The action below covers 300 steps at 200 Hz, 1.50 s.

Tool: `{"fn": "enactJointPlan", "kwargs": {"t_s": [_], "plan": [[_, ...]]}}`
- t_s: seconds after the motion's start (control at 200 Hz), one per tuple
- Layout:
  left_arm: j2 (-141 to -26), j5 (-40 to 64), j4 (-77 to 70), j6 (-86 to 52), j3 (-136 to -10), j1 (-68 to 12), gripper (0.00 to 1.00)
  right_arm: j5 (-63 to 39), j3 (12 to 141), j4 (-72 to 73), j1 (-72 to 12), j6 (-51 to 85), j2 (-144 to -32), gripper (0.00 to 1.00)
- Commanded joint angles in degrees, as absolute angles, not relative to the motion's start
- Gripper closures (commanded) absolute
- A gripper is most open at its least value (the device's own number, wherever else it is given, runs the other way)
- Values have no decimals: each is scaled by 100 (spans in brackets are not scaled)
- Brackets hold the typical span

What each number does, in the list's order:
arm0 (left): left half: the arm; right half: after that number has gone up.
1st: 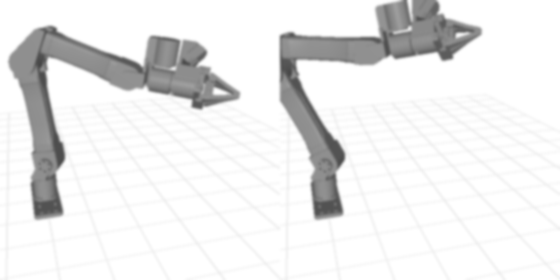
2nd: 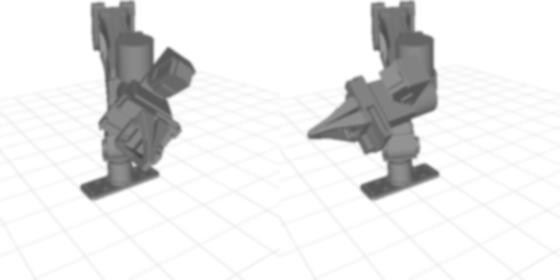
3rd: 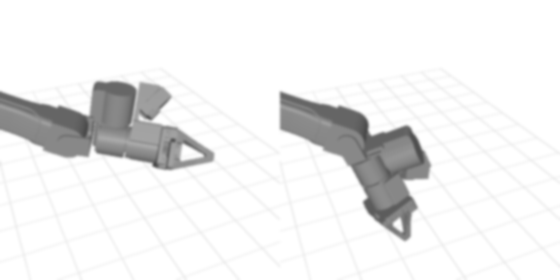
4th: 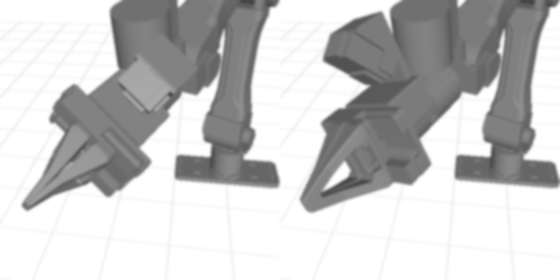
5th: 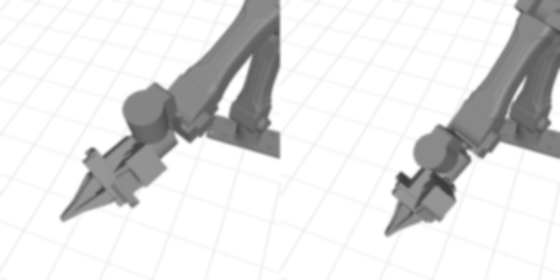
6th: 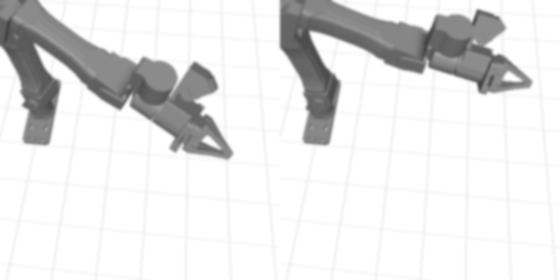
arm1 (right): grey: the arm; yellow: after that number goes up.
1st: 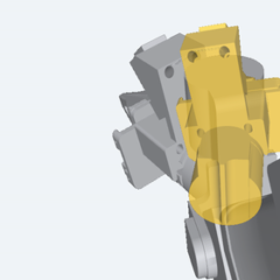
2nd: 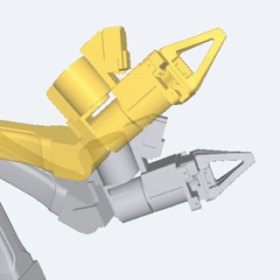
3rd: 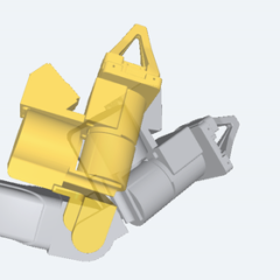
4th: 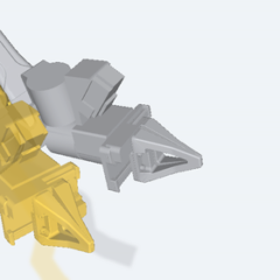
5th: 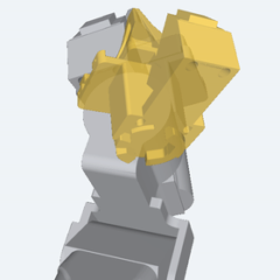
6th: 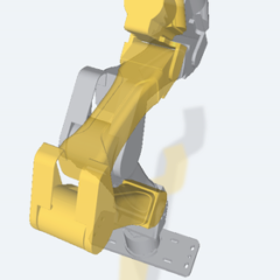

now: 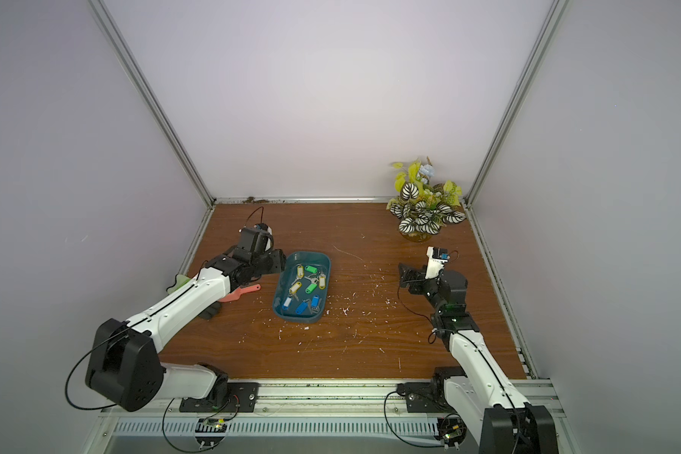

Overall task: Take the keys out of the storage box
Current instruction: Move the storage box to the center of the board, then pick up the key from the storage box.

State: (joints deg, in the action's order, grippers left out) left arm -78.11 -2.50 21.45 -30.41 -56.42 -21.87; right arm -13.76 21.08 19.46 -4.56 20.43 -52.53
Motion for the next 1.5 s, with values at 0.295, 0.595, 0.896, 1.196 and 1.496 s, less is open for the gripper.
{"fn": "enactJointPlan", "kwargs": {"t_s": [0.295, 0.595, 0.896, 1.196, 1.496], "plan": [[-8456, -328, 3032, -4412, -6120, -3344, 31, -1066, 2560, 1624, -497, 1813, -5235, 4], [-9416, -820, 3185, -4928, -6269, -3578, 35, -662, 2689, 1132, -497, 1508, -4958, 3], [-9901, -1392, 3354, -5515, -6364, -3578, 47, -590, 2594, 1037, -497, 1530, -4874, 3], [-10098, -1659, 3428, -5599, -6412, -3577, 60, -589, 2575, 1072, -494, 1551, -4922, 3], [-10212, -1837, 3500, -5583, -6468, -3568, 70, -592, 2542, 1083, -493, 1571, -4943, 3]]}}
